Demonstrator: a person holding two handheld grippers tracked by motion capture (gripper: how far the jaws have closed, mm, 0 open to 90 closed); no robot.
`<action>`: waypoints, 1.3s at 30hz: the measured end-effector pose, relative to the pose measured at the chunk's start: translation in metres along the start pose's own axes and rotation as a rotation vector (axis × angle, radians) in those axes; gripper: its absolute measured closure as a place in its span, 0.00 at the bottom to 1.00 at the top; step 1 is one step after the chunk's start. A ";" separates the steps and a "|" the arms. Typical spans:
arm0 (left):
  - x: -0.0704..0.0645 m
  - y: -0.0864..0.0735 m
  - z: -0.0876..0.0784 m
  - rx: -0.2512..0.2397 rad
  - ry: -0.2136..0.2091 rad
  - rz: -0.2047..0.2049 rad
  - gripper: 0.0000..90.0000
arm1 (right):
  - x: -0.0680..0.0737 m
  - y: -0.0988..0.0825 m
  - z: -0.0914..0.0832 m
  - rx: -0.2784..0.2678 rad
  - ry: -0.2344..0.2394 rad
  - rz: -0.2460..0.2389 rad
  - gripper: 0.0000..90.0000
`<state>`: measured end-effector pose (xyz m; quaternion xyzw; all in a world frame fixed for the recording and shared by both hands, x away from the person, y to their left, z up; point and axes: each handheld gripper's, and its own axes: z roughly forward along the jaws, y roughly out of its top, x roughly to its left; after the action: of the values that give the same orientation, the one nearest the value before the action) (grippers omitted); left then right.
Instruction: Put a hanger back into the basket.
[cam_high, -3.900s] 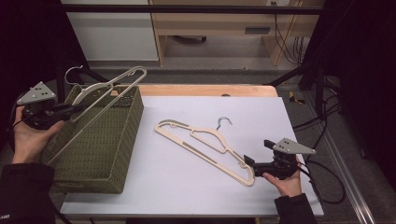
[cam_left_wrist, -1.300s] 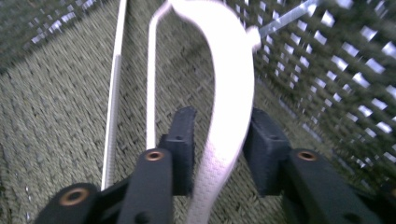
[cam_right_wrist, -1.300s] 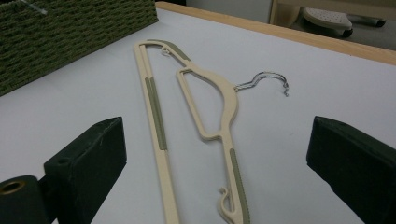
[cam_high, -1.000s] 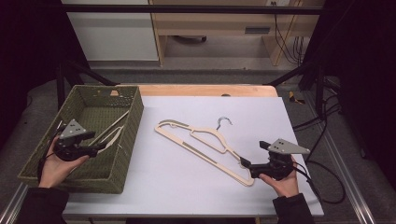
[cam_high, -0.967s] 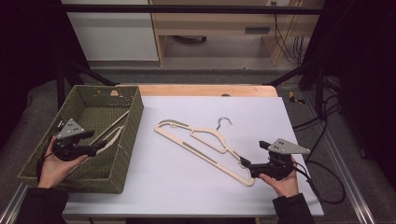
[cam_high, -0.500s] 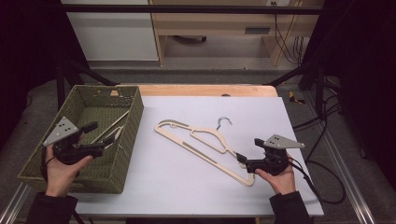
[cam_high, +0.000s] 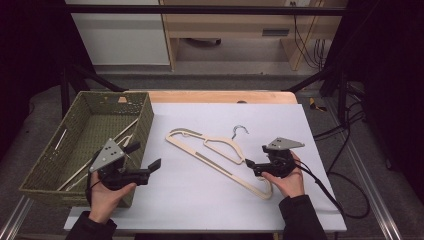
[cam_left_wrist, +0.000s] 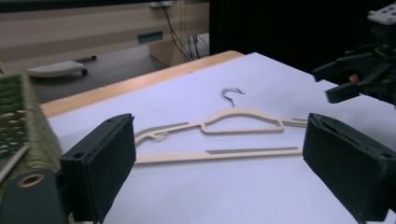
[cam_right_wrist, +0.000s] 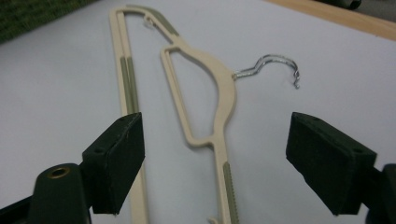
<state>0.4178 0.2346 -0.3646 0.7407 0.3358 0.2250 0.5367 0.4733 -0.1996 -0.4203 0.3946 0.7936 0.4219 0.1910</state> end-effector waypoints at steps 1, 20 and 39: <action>-0.002 -0.002 0.004 0.017 0.001 0.013 0.10 | 0.000 -0.002 0.004 0.021 -0.005 -0.003 0.23; -0.012 -0.021 0.025 0.086 -0.044 0.014 0.09 | -0.018 -0.031 0.040 0.247 0.000 0.000 0.50; -0.020 -0.027 0.037 0.134 -0.062 0.037 0.10 | -0.019 -0.028 0.042 0.302 0.038 0.023 0.88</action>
<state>0.4233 0.2014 -0.4012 0.7877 0.3193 0.1888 0.4918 0.4984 -0.2020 -0.4679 0.4197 0.8470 0.3073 0.1095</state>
